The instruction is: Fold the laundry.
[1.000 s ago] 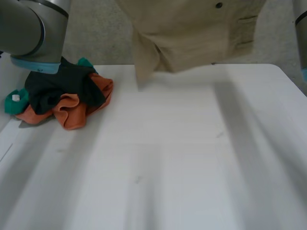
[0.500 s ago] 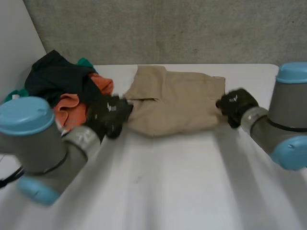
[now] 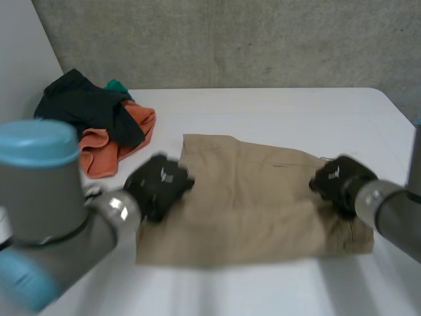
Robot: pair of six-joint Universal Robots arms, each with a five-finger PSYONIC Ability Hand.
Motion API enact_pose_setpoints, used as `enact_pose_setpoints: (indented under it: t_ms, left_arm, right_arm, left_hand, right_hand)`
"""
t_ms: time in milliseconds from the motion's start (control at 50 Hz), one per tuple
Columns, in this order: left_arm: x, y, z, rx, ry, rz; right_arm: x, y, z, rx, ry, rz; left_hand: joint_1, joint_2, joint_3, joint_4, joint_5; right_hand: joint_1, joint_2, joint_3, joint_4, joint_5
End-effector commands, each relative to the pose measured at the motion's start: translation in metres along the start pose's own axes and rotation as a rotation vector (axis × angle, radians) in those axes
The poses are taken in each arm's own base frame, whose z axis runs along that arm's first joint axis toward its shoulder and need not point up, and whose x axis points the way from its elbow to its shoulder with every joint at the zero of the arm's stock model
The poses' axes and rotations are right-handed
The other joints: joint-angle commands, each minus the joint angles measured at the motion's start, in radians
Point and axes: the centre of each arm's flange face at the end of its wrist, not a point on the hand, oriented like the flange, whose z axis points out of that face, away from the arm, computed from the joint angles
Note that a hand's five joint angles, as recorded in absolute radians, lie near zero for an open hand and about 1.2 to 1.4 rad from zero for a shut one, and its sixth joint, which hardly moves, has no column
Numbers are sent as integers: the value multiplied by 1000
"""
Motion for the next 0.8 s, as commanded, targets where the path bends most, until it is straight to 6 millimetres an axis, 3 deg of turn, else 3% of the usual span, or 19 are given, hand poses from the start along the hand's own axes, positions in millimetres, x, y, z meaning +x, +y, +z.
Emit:
enact_pose_setpoints:
  t_ms: [20, 80, 100, 220, 280, 300, 320, 340, 360, 380, 420, 480, 560, 580, 620, 660, 720, 740, 800]
  left_arm:
    - [-41, -18, 90, 181, -210, 18]
    - [-53, -19, 124, 245, -257, 1]
    - [-55, -16, 139, 266, -267, 3]
    - [-59, -7, 181, 368, -343, 13]
    - [-62, -7, 192, 420, -385, 18]
    - [-63, -9, 195, 447, -400, 13]
    - [-64, -10, 195, 459, -405, 4]
    - [-63, -11, 195, 467, -400, -12]
    - [-63, -11, 195, 469, -398, -28]
    - [-58, -13, 194, 477, -380, -69]
    - [-54, -16, 192, 482, -365, -104]
    - [-43, -36, 176, 501, -323, -128]
    - [-46, -48, 148, 491, -308, -134]
    - [-47, -49, 143, 486, -308, -137]
    - [-48, -49, 127, 462, -298, -146]
    - [-47, -46, 117, 440, -290, -154]
    - [-43, -43, 93, 403, -269, -167]
    - [-38, -39, 84, 385, -253, -178]
    - [-30, -33, 71, 363, -231, -202]
  right_arm:
    - [35, -20, 64, 137, 259, 43]
    - [43, -24, 82, 175, 303, 47]
    - [46, -25, 97, 192, 326, 47]
    - [53, -25, 150, 242, 409, 47]
    - [57, -25, 171, 279, 479, 50]
    - [59, -26, 174, 289, 500, 54]
    - [60, -26, 176, 294, 514, 56]
    - [61, -27, 178, 298, 527, 56]
    - [65, -29, 176, 308, 541, 64]
    - [65, -30, 175, 307, 538, 69]
    - [64, -28, 172, 301, 527, 83]
    - [60, -26, 154, 287, 485, 149]
    - [76, -43, 91, 325, 457, 252]
    - [74, -46, 67, 330, 416, 285]
    - [66, -43, 47, 314, 349, 314]
    - [48, -26, 39, 240, 229, 361]
    - [39, 1, 38, 146, 147, 428]
    - [35, 18, 37, 90, 110, 482]
    - [31, 36, 38, 51, 78, 546]
  left_hand:
    - [269, 201, 204, 195, 212]
    - [269, 201, 204, 195, 212]
    - [269, 201, 204, 195, 212]
    - [269, 201, 204, 195, 212]
    - [269, 201, 204, 195, 212]
    - [269, 201, 204, 195, 212]
    - [74, 6, 10, 1, 18]
    - [-619, -688, -684, -693, -676]
    - [-953, -1021, -1018, -1026, -1010]
    - [-698, -766, -762, -771, -754]
    - [-953, -1021, -1018, -1026, -1010]
    - [-953, -1021, -1018, -1026, -1010]
    - [-953, -1021, -1018, -1026, -1010]
    - [-953, -1021, -1018, -1026, -1010]
    - [-953, -1021, -1018, -1026, -1010]
    - [-953, -1021, -1018, -1026, -1010]
    - [-953, -1021, -1018, -1026, -1010]
    - [-953, -1021, -1018, -1026, -1010]
    - [-953, -1021, -1018, -1026, -1010]
  right_hand:
    - [306, 226, 211, 199, 220]
    - [306, 226, 211, 199, 220]
    - [306, 226, 211, 199, 220]
    - [306, 226, 211, 199, 220]
    - [306, 226, 211, 199, 220]
    - [54, -26, -41, -53, -32]
    - [-434, -514, -529, -541, -520]
    - [-916, -996, -1011, -1023, -1002]
    - [-916, -996, -1011, -1023, -1002]
    - [-916, -996, -1011, -1023, -1002]
    - [-916, -996, -1011, -1023, -1002]
    - [-916, -996, -1011, -1023, -1002]
    - [-916, -996, -1011, -1023, -1002]
    - [-916, -996, -1011, -1023, -1002]
    - [-916, -996, -1011, -1023, -1002]
    - [-916, -996, -1011, -1023, -1002]
    - [-908, -989, -1004, -1016, -995]
    - [-850, -930, -945, -958, -936]
    - [-847, -927, -942, -954, -933]
